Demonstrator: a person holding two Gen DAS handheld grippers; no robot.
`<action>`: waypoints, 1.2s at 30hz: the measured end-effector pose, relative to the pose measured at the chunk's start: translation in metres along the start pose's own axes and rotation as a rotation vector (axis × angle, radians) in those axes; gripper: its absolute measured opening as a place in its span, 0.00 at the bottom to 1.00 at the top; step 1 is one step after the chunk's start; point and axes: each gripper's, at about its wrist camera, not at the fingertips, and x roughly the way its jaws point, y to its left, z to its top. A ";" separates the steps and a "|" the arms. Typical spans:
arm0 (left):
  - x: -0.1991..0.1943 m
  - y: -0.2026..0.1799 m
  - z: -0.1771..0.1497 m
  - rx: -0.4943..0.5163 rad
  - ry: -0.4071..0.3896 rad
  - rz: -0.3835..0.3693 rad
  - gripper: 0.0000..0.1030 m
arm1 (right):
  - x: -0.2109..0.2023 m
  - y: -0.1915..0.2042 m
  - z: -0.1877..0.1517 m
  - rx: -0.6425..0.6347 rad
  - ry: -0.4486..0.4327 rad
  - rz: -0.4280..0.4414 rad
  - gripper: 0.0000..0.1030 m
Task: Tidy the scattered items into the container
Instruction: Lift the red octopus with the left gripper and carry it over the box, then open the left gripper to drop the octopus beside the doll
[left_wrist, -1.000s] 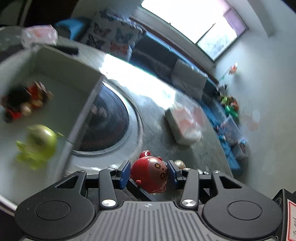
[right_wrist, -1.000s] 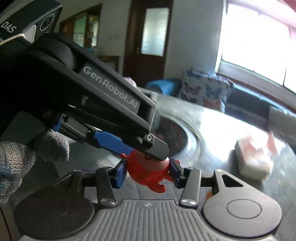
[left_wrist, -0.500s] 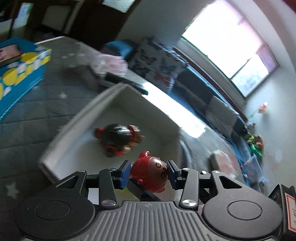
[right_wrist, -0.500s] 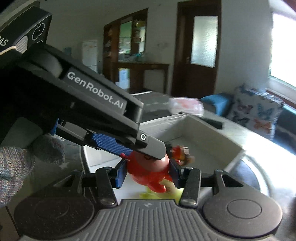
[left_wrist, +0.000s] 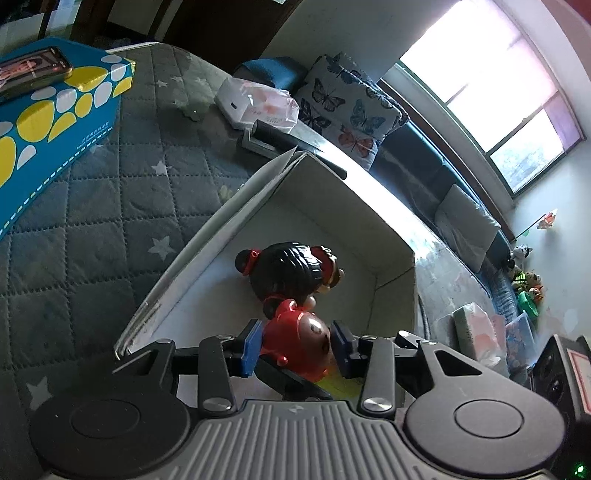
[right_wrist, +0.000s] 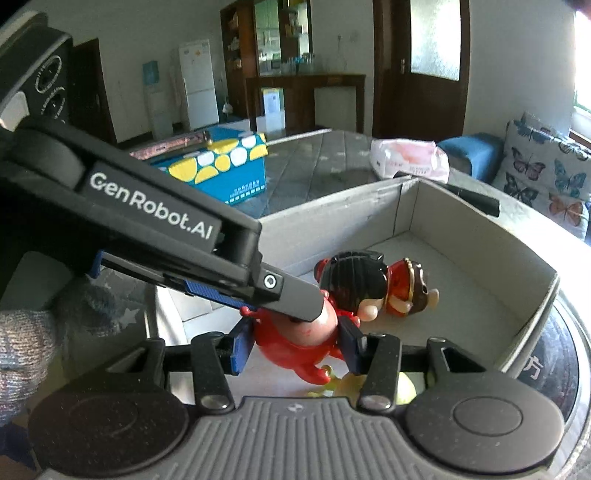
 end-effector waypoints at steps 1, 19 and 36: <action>0.000 0.000 0.000 0.002 0.000 0.002 0.41 | 0.002 0.000 0.001 0.002 0.009 0.005 0.47; 0.000 0.003 0.003 0.017 -0.007 0.018 0.41 | 0.021 -0.004 0.010 0.006 0.128 0.045 0.48; -0.024 -0.013 -0.005 0.028 -0.054 -0.005 0.41 | -0.029 -0.004 -0.004 0.071 -0.043 0.038 0.49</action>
